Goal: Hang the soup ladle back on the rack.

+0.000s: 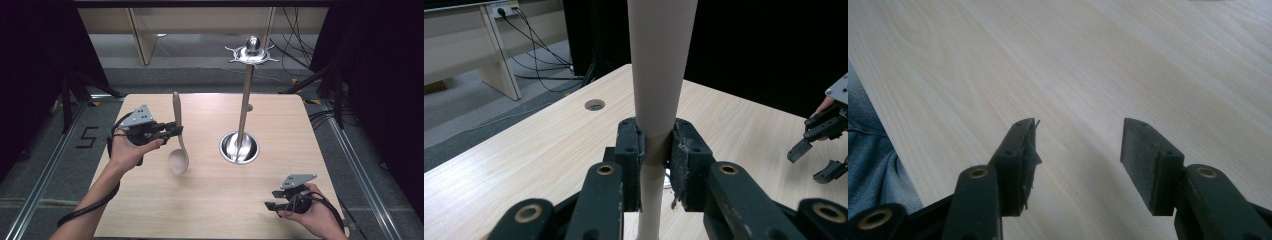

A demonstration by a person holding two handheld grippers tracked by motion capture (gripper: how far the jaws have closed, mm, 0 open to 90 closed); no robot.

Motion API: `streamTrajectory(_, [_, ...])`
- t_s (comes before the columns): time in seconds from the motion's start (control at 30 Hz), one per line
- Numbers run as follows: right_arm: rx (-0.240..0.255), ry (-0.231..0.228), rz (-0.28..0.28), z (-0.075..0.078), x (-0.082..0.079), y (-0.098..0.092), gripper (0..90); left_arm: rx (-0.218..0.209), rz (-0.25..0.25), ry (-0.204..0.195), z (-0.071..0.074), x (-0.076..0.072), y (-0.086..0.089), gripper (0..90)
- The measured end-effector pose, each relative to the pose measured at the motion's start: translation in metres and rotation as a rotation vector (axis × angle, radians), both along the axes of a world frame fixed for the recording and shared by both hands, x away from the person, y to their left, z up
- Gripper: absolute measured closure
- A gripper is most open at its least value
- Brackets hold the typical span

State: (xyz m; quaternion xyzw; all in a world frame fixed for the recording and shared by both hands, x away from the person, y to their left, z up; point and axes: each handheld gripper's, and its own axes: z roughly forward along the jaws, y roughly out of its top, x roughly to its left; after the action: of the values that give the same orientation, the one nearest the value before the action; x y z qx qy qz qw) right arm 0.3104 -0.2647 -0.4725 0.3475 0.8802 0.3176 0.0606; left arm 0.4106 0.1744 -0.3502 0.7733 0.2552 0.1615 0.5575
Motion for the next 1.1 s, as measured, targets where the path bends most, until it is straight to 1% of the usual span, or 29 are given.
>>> streamTrajectory(0.07, [0.000, -0.002, 0.001, 0.000, 0.000, 0.000, 48.7, 0.011, -0.006, -0.003, 0.001, 0.001, -0.001, 74.8])
streamTrajectory(0.1, [0.008, -0.015, -0.005, -0.001, 0.000, 0.000, 48.7, 0.010, -0.008, -0.003, 0.001, 0.002, -0.001, 74.8])
streamTrajectory(0.23, [0.008, -0.016, -0.003, -0.001, 0.000, 0.000, 48.7, 0.020, -0.015, -0.008, 0.003, 0.004, -0.001, 74.8])
streamTrajectory(0.27, [0.001, -0.001, 0.002, 0.000, 0.000, -0.001, 48.7, 0.021, -0.016, -0.007, 0.003, 0.005, -0.001, 74.7])
streamTrajectory(0.3, [0.003, -0.008, -0.002, 0.000, 0.000, -0.001, 48.7, 0.024, -0.016, -0.006, 0.003, 0.006, -0.001, 74.7])
streamTrajectory(0.33, [0.008, 0.002, -0.010, 0.001, 0.000, 0.000, 48.7, 0.023, -0.017, -0.007, 0.004, 0.006, -0.001, 74.7])
streamTrajectory(0.43, [0.007, 0.003, -0.012, 0.001, 0.000, 0.000, 48.7, 0.026, -0.022, -0.009, 0.005, 0.008, -0.002, 74.7])
streamTrajectory(0.53, [0.007, 0.001, -0.011, 0.001, 0.000, 0.000, 48.7, 0.028, -0.033, -0.013, 0.006, 0.009, -0.002, 74.7])
streamTrajectory(0.67, [0.007, 0.002, -0.012, 0.001, 0.000, 0.000, 48.7, 0.026, -0.039, -0.007, 0.007, 0.013, 0.000, 74.7])
streamTrajectory(0.7, [0.007, 0.001, -0.015, 0.001, -0.001, 0.000, 48.7, 0.018, -0.042, -0.008, 0.007, 0.014, -0.001, 74.7])
streamTrajectory(0.87, [0.005, 0.001, -0.014, 0.001, -0.001, 0.000, 48.7, 0.023, -0.052, -0.009, 0.008, 0.019, -0.001, 74.7])
streamTrajectory(0.9, [0.001, -0.011, -0.006, 0.001, 0.000, -0.001, 48.7, 0.025, -0.052, -0.008, 0.009, 0.019, -0.002, 74.7])
streamTrajectory(0.93, [0.004, 0.000, -0.013, 0.001, -0.001, 0.000, 48.7, 0.024, -0.053, -0.008, 0.010, 0.020, -0.002, 74.7])
streamTrajectory(1.0, [0.001, 0.000, -0.022, 0.002, -0.001, 0.000, 48.7, 0.023, -0.058, -0.009, 0.011, 0.021, -0.003, 74.7])
streamTrajectory(1.1, [0.004, 0.004, -0.020, 0.002, -0.001, -0.001, 48.7, 0.026, -0.066, -0.010, 0.014, 0.023, -0.005, 74.7])
